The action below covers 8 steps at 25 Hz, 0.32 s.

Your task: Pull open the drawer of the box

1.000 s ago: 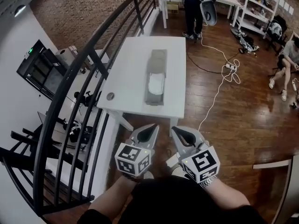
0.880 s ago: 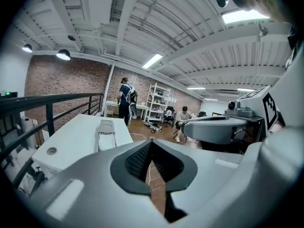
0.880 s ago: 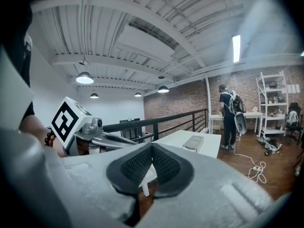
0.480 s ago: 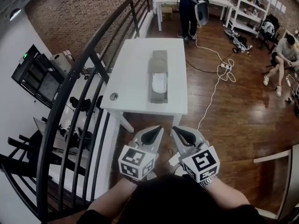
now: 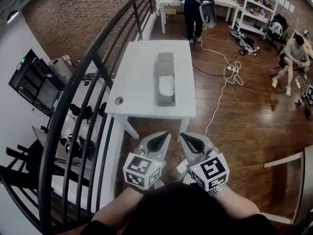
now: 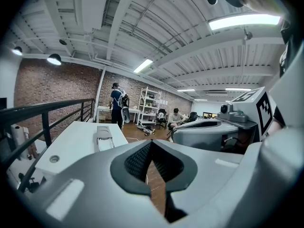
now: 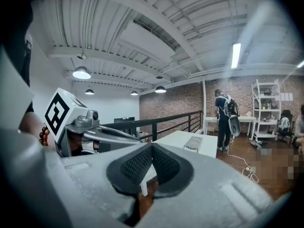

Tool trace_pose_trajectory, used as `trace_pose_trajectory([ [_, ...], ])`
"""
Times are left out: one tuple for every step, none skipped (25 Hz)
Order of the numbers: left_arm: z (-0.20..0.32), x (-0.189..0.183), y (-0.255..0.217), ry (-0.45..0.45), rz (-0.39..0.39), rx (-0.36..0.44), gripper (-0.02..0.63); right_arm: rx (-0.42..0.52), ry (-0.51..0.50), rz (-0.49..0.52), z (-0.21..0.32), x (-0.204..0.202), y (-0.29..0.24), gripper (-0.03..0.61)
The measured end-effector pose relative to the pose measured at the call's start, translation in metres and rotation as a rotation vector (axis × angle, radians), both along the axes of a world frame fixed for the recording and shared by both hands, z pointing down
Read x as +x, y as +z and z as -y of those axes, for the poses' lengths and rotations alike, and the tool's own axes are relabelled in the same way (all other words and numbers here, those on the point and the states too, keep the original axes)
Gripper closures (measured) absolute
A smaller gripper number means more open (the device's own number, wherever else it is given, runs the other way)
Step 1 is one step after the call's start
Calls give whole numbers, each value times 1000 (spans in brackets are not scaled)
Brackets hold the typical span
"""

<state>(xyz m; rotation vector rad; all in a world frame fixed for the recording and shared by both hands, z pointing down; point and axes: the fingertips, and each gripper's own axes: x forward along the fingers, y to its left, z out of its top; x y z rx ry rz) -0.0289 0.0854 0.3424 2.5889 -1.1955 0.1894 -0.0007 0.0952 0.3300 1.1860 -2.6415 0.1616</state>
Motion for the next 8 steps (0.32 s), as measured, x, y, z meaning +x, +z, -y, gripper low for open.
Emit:
trace_pose_trajectory([
  [0,-1,0,0,-2,-1,600,0,1,0,0,-1,-1,588],
  [-1,-2,-1,-1,-3,-2,600,1,2,1,-1,-1,-1,588],
  [-1,-2,-1,-2,-4,-3,600,2,3,0,-1,-1,-1,588],
  [-1,-3,-1,-3,-4,-2,598,3,4,0,-1,-1,-1,588],
  [-1,-3,-1,-4,-5,-2,600,4,5,0,-1,-1,-1,588],
  [-1,-3,-1,-5,-5,-1,600,4,5,0,-2,-1,-1,588],
  [-2,-3,-1,-5,-5,0,600,4,6,0,-2,-1,-1,588],
  [-2,-3,-1,-6,-6,0,600,5,6,0,-2,0,-1,588],
])
